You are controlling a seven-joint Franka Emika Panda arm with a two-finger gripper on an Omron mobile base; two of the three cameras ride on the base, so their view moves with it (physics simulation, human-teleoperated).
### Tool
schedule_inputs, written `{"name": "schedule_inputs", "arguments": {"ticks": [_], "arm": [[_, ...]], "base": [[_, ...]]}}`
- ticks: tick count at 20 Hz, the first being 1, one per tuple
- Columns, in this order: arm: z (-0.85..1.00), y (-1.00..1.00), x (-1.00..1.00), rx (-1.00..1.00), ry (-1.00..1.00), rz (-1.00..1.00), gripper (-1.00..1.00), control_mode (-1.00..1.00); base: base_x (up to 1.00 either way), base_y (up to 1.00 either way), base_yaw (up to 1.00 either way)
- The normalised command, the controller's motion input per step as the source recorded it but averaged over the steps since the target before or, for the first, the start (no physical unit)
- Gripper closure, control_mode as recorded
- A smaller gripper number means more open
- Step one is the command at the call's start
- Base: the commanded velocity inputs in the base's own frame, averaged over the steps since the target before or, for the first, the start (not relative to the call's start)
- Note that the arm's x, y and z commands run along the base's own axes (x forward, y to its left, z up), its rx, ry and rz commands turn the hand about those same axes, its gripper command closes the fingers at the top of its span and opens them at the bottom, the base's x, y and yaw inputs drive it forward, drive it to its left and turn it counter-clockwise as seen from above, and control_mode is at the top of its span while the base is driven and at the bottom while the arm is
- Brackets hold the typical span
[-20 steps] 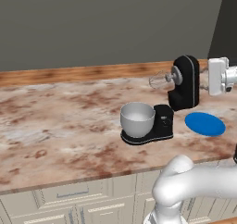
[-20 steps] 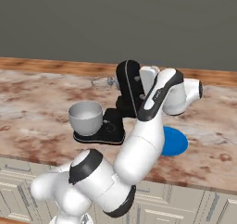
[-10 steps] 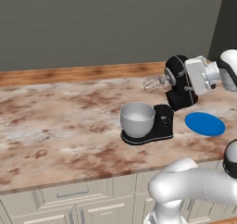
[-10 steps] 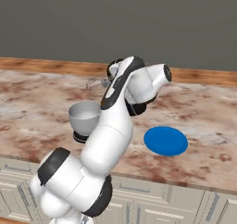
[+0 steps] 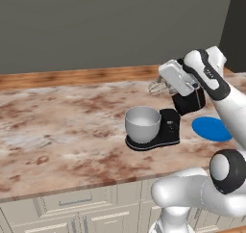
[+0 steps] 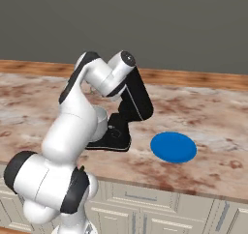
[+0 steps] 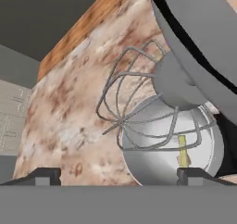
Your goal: Add butter and sugar cubes to the stand mixer bowl and then turn on the stand mixer to begin making frosting.
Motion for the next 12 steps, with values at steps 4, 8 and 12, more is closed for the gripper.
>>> {"name": "schedule_inputs", "arguments": {"ticks": [4, 8, 12], "arm": [[0.02, 0.25, 0.34, -0.1, 0.0, 0.0, -1.0, -1.0], [0.52, -0.29, -0.4, -0.01, -0.03, 0.0, -1.0, -1.0], [0.59, -0.4, -0.47, 0.0, -0.05, 0.0, -1.0, -1.0]], "base": [[0.0, 0.0, 0.0], [0.0, 0.0, 0.0], [0.0, 0.0, 0.0]]}}
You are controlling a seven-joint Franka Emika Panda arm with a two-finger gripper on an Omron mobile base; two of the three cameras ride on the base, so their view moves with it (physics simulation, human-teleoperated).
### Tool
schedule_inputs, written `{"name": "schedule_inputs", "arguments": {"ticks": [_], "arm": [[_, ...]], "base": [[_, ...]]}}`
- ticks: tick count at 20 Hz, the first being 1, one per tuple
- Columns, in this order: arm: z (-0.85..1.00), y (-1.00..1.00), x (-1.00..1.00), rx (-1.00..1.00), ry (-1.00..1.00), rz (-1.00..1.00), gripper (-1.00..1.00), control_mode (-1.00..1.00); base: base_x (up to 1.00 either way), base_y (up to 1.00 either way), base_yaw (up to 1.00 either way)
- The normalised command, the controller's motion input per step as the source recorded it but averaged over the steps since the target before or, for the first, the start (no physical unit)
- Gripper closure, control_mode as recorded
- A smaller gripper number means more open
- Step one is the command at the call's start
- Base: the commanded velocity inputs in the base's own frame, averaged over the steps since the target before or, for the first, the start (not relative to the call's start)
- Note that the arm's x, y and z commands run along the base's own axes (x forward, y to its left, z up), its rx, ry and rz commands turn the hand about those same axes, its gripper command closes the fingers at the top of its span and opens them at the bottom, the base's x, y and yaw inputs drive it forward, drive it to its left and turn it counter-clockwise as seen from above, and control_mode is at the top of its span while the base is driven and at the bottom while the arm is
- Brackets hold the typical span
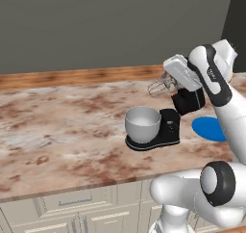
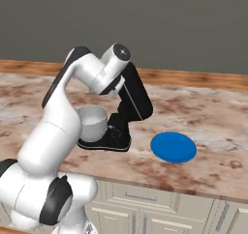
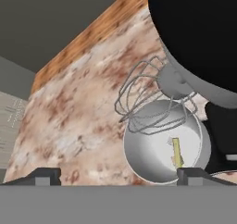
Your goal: Add butter and sugar cubes to the stand mixer bowl and then turn on the stand mixer to begin making frosting.
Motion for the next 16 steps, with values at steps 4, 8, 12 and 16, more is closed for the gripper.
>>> {"name": "schedule_inputs", "arguments": {"ticks": [4, 8, 12, 16], "arm": [[0.33, -0.15, -0.02, 0.0, -0.01, 0.0, -1.0, -1.0], [0.1, -0.26, 0.32, 0.0, 0.0, 0.0, -1.0, -1.0], [0.06, -0.57, 0.08, 0.0, 0.0, -0.03, -1.0, -1.0], [0.19, -0.58, 0.0, 0.0, 0.0, -0.07, -1.0, -1.0]], "base": [[0.0, 0.0, 0.0], [0.0, 0.0, 0.0], [0.0, 0.0, 0.0], [0.0, 0.0, 0.0]]}}
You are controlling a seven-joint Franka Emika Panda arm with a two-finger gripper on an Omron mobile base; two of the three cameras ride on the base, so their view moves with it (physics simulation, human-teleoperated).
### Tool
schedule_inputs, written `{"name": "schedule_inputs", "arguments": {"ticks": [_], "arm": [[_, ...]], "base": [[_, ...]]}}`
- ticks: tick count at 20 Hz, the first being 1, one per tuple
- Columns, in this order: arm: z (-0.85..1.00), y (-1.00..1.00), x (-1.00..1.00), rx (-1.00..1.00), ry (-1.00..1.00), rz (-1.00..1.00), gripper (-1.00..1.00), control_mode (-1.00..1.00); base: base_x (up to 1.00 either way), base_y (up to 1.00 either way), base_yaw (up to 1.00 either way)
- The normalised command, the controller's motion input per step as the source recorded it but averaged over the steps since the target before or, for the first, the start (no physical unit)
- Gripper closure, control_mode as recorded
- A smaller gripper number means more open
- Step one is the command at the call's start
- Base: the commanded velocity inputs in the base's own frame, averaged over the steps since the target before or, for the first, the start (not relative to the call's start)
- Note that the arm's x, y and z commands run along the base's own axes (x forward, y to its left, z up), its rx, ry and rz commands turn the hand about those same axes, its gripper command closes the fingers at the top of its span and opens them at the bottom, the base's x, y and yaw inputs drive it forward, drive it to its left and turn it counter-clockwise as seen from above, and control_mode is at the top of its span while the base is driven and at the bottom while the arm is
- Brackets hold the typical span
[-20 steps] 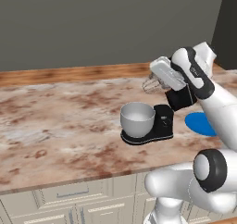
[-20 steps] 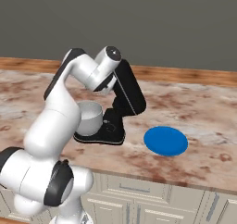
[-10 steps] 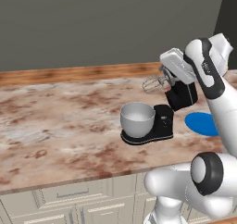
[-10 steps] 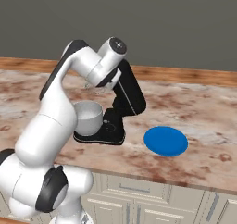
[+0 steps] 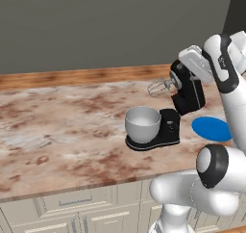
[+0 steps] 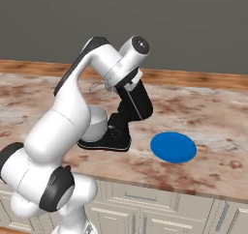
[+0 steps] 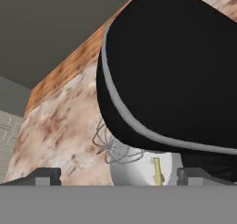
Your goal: Add butter and sugar cubes to the stand mixer bowl and then turn on the stand mixer to begin making frosting.
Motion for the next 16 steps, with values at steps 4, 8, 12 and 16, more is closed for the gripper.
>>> {"name": "schedule_inputs", "arguments": {"ticks": [4, 8, 12, 16], "arm": [[0.12, -0.4, 0.06, 0.0, 0.0, -0.06, -1.0, -1.0], [0.0, -0.22, 0.3, 0.0, 0.0, -0.05, -1.0, -1.0], [-0.06, -0.07, 0.52, 0.0, 0.0, -0.02, -1.0, -1.0], [-0.24, 0.0, 0.49, 0.0, 0.02, 0.0, -1.0, -1.0]], "base": [[0.0, 0.0, 0.0], [0.0, 0.0, 0.0], [0.0, 0.0, 0.0], [0.0, 0.0, 0.0]]}}
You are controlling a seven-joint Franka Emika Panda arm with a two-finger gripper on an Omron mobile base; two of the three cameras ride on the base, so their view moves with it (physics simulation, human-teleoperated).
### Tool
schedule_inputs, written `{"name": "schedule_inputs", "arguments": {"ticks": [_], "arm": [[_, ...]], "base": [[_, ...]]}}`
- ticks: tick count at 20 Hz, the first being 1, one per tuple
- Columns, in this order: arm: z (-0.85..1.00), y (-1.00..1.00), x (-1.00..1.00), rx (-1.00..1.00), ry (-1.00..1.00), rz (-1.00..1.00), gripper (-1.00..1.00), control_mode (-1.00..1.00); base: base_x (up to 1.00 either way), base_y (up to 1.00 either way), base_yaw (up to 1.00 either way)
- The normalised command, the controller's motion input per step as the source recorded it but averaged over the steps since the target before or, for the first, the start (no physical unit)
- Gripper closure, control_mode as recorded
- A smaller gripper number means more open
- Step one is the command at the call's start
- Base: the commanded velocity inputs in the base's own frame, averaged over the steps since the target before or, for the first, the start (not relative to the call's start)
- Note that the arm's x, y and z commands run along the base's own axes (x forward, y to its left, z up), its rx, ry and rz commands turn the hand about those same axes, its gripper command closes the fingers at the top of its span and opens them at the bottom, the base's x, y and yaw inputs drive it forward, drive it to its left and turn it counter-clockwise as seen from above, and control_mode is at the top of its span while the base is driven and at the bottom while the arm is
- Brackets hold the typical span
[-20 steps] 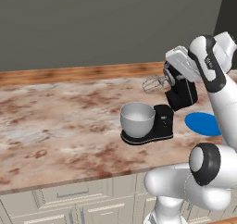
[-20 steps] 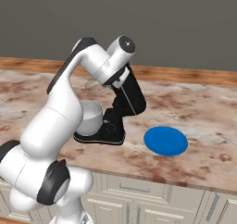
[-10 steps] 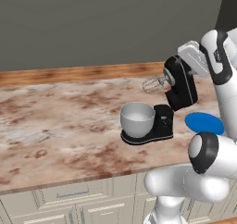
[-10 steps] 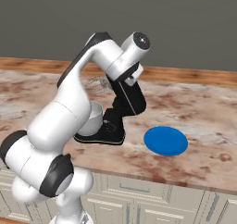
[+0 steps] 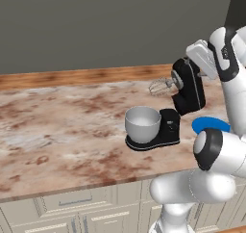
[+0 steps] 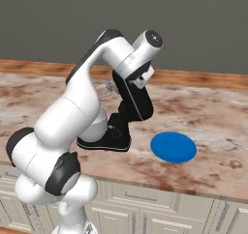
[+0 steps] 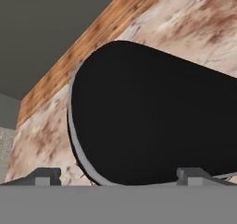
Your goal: Add butter and sugar cubes to the stand mixer bowl and then turn on the stand mixer to begin making frosting.
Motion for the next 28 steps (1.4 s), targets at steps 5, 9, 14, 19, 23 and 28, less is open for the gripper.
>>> {"name": "schedule_inputs", "arguments": {"ticks": [5, 9, 14, 19, 23, 28], "arm": [[-0.56, 0.37, 0.17, 0.0, 0.05, 0.0, -1.0, -1.0], [-0.69, 0.76, 0.23, 0.0, 0.04, 0.0, -1.0, -1.0], [-0.73, 0.84, 0.34, 0.0, 0.03, 0.01, -1.0, -1.0], [-0.8, 0.83, 0.47, 0.0, 0.03, 0.0, -1.0, -1.0], [-0.83, 0.66, 0.6, 0.0, 0.08, 0.0, -1.0, -1.0], [-0.89, 0.35, 0.74, -0.02, 0.17, 0.0, -1.0, -1.0]], "base": [[0.0, 0.0, 0.0], [0.0, 0.0, 0.0], [0.0, 0.0, 0.0], [0.0, 0.0, 0.0], [0.0, 0.0, 0.0], [0.0, 0.0, 0.0]]}}
